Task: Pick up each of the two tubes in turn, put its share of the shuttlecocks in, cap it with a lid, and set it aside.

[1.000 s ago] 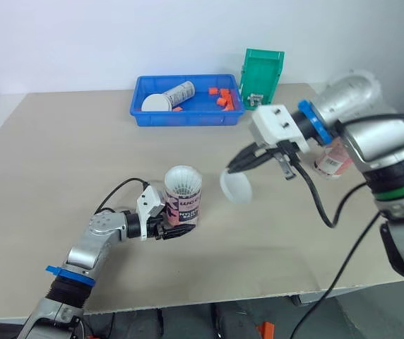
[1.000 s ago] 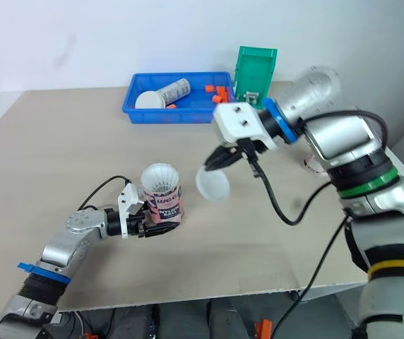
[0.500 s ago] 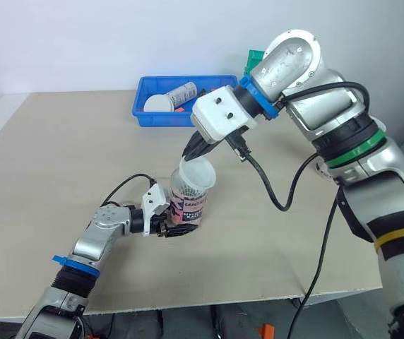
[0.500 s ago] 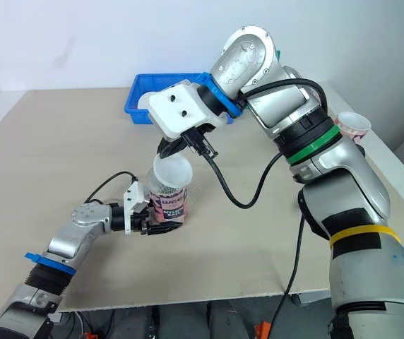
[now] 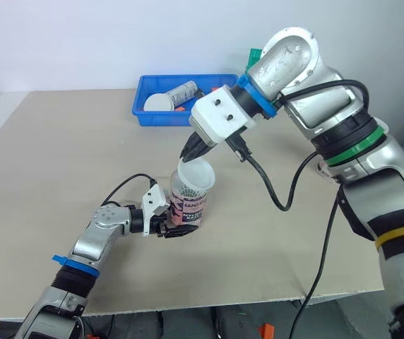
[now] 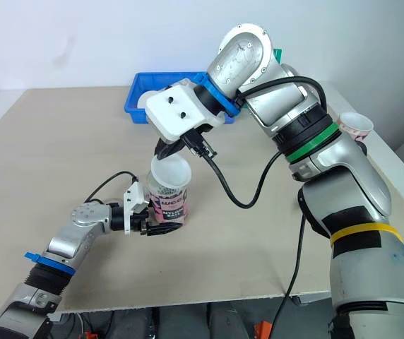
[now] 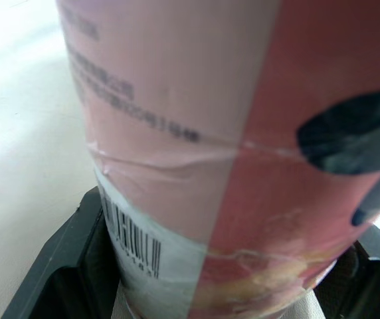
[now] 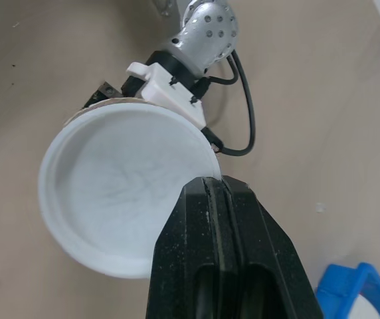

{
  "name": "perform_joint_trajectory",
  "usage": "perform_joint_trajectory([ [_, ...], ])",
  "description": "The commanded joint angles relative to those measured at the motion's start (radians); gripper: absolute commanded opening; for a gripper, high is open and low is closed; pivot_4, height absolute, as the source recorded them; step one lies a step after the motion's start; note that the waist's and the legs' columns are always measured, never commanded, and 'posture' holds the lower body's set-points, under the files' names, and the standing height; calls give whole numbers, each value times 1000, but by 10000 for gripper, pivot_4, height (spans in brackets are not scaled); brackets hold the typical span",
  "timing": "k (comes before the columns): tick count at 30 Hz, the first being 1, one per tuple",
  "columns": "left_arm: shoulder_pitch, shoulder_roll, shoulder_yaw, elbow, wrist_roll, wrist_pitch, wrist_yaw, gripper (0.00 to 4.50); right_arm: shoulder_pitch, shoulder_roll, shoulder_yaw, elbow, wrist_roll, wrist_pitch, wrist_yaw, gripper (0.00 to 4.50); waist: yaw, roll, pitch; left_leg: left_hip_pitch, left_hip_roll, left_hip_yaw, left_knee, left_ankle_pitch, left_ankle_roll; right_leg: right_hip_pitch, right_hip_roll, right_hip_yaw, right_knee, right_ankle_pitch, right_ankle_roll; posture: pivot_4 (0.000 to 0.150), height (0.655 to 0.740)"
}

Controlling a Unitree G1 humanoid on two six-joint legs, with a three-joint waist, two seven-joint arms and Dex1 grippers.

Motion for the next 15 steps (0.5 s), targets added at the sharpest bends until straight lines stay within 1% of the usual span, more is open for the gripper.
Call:
perform_joint_trajectory([
  [1,36,21,-68,78,91,38,12,33206,-35,-15,-17,-16,36,-33,32,881,0,0,0,0,0,0,0,0,0,0,0,0,0,0,0,1500,7037],
  [15,121,58,-36,-15,68,69,65,33206,-30,-25,43,-31,115,-90,32,881,-3,0,0,1,1,0,-3,0,0,-1,1,-1,0,-1,-2,1500,7037],
])
